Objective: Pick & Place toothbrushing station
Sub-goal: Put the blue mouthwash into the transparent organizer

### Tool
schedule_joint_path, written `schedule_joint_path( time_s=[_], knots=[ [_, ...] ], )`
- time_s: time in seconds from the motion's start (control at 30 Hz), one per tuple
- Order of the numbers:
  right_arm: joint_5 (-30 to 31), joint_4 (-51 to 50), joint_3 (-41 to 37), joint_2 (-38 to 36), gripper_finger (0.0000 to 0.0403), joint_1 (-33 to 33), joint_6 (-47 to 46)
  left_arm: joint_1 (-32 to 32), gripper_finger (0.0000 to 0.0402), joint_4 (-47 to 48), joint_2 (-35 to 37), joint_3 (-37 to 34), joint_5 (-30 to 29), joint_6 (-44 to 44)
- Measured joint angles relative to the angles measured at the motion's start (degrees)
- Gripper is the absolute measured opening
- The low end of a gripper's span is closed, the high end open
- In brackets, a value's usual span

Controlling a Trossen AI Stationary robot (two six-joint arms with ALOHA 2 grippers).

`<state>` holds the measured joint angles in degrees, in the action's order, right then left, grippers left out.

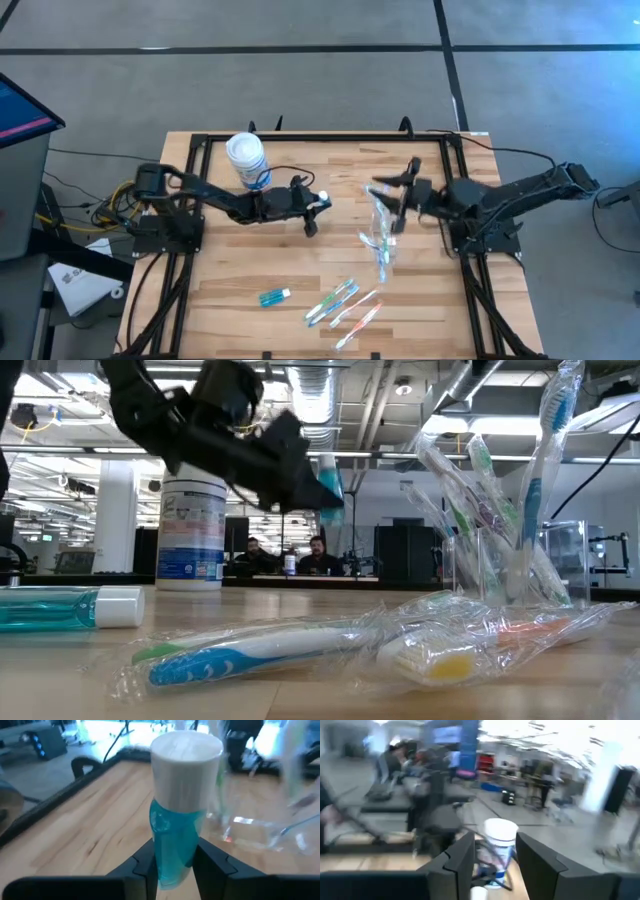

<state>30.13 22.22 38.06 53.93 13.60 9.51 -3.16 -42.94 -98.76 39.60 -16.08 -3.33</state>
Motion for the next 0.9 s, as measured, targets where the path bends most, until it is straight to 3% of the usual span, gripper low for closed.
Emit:
schedule_joint_path(
  time_s=[0.17,0.5,0.9],
  knots=[
    [-6.55,-2.00,0.11,4.16,0.0133,-2.24,-4.67,2.66,0.0091,5.72,6.15,0.02,-0.13,0.06],
    [-6.47,5.86,0.47,14.24,0.0131,-3.15,-5.44,6.60,0.0091,7.86,11.32,-0.01,-0.11,0.09],
    [-6.17,5.46,6.82,23.92,0.0129,-3.16,-6.11,6.72,0.0091,8.00,11.39,0.01,-0.13,-0.05]
  ],
)
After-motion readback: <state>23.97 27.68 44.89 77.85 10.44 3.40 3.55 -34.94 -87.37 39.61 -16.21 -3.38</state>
